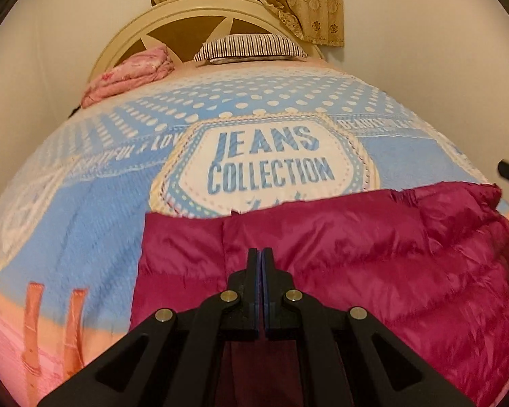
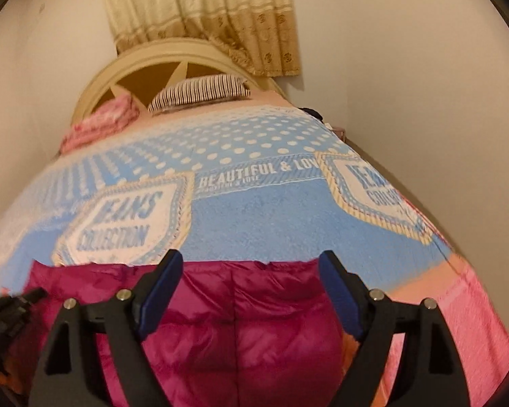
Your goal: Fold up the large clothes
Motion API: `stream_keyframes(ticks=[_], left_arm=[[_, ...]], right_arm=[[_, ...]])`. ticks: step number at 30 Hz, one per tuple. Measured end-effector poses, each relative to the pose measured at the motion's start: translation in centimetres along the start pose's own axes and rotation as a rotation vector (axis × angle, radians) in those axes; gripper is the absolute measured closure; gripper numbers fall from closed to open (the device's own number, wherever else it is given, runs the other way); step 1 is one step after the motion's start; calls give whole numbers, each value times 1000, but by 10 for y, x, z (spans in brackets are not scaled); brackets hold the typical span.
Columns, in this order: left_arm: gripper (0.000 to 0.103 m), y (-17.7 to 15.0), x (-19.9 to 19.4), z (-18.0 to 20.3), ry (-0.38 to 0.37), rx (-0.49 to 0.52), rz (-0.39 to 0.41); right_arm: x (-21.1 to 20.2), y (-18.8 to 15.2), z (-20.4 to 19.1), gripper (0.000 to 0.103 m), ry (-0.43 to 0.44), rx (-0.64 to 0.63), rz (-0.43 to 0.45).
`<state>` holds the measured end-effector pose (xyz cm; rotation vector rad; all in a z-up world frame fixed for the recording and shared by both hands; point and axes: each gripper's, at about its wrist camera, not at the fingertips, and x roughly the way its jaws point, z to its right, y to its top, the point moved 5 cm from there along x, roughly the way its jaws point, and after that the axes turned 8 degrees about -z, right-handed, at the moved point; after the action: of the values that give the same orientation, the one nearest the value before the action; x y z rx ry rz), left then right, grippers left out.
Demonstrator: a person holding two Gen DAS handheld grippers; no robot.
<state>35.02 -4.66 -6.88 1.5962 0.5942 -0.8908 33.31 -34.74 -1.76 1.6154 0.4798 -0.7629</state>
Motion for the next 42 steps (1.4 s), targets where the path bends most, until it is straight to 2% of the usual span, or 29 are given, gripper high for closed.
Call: stream_keyframes(ticks=[3, 6, 11, 14, 16, 19, 23, 26, 27, 30, 33, 35, 37, 38, 42], left_arm=[[102, 6, 15, 0, 45, 5, -10], [102, 6, 35, -1, 62, -7, -36], [102, 2, 50, 8, 101, 20, -25], [102, 1, 61, 14, 122, 46, -38], [102, 2, 69, 14, 113, 47, -58], [102, 3, 76, 8, 83, 17, -71], [102, 2, 80, -1, 26, -41, -77], [102, 1, 80, -1, 29, -47, -74], [102, 1, 80, -1, 25, -52, -74], [102, 0, 79, -6, -8, -84, -73], [102, 1, 79, -6, -8, -85, -73], [102, 1, 79, -8, -8, -84, -72], [102, 1, 79, -9, -13, -86, -71], [102, 0, 78, -9, -14, -87, -71], [102, 1, 80, -7, -6, -82, -72]], right_arm=[[29, -11, 3, 24, -101, -48, -38], [58, -26, 22, 25, -156, -31, -91], [82, -44, 48, 25, -58, 105, -158], [93, -48, 52, 24, -20, 136, -209], [100, -51, 52, 18, 4, 140, -249], [103, -51, 50, 15, 0, 138, -264], [104, -52, 45, 14, -50, 111, -266], [99, -52, 47, 16, -85, 117, -238], [94, -52, 48, 17, -102, 122, -216], [71, -48, 53, 31, -147, 126, -153], [41, -50, 50, 32, -154, 91, -104], [37, -57, 46, 32, -159, 42, -117], [50, -67, 45, 32, -179, 15, -167], [56, -71, 47, 31, -166, 26, -182], [77, -78, 67, 19, -43, 153, -242]])
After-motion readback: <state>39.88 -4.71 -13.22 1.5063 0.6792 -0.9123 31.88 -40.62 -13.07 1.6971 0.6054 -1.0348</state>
